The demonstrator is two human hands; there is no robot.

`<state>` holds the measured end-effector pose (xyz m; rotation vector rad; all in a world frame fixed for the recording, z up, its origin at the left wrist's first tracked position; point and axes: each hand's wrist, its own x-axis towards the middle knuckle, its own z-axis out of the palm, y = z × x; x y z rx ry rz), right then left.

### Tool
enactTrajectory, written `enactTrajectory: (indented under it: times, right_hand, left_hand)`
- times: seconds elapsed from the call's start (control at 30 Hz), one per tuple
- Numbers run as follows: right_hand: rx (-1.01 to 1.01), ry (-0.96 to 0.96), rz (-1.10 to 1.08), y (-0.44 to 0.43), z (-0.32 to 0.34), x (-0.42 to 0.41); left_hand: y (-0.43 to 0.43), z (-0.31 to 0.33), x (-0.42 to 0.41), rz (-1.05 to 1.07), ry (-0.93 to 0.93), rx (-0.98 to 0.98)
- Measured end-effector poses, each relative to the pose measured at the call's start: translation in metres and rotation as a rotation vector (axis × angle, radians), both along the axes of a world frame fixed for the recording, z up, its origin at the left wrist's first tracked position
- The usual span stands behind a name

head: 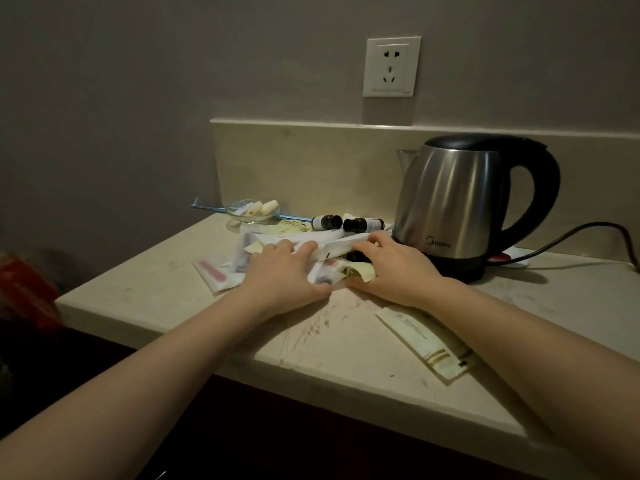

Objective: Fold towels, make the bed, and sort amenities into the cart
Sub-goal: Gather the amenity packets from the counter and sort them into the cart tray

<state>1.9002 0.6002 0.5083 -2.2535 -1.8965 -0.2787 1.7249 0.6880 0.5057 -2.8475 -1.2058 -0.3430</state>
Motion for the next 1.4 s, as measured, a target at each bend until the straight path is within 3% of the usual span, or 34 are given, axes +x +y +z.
enactTrajectory:
  times: [0.57, 0.67, 0.8, 1.0, 1.13, 1.27, 1.4]
  right_hand:
    - [0.22, 0.059, 0.059, -0.007, 0.003, 0.003]
    - [0.421, 0.305, 0.06, -0.007, 0.024, 0.003]
    - [0.712, 0.798, 0.044, -0.007, 0.054, -0.011]
    - [0.892, 1.399, 0.109, -0.012, 0.074, -0.051]
    - [1.01, 1.539, 0.097, -0.011, 0.071, -0.071]
    - [1.027, 1.526, 0.008, -0.012, 0.053, -0.081]
    - [0.943, 1.609, -0.078, -0.023, 0.047, -0.082]
  left_hand:
    - [-0.012, 0.001, 0.005, -0.026, -0.42, -0.181]
    - [-0.011, 0.009, 0.005, -0.013, -0.577, -0.237]
    - [-0.021, 0.029, 0.008, -0.067, -0.93, -0.462]
    - [-0.051, 0.037, 0.024, -0.195, -1.231, -0.761]
    - [-0.067, 0.031, 0.039, -0.203, -1.356, -0.821]
    - [-0.081, 0.024, 0.041, -0.301, -1.428, -0.992]
    - [-0.089, 0.018, 0.037, -0.356, -1.36, -0.913]
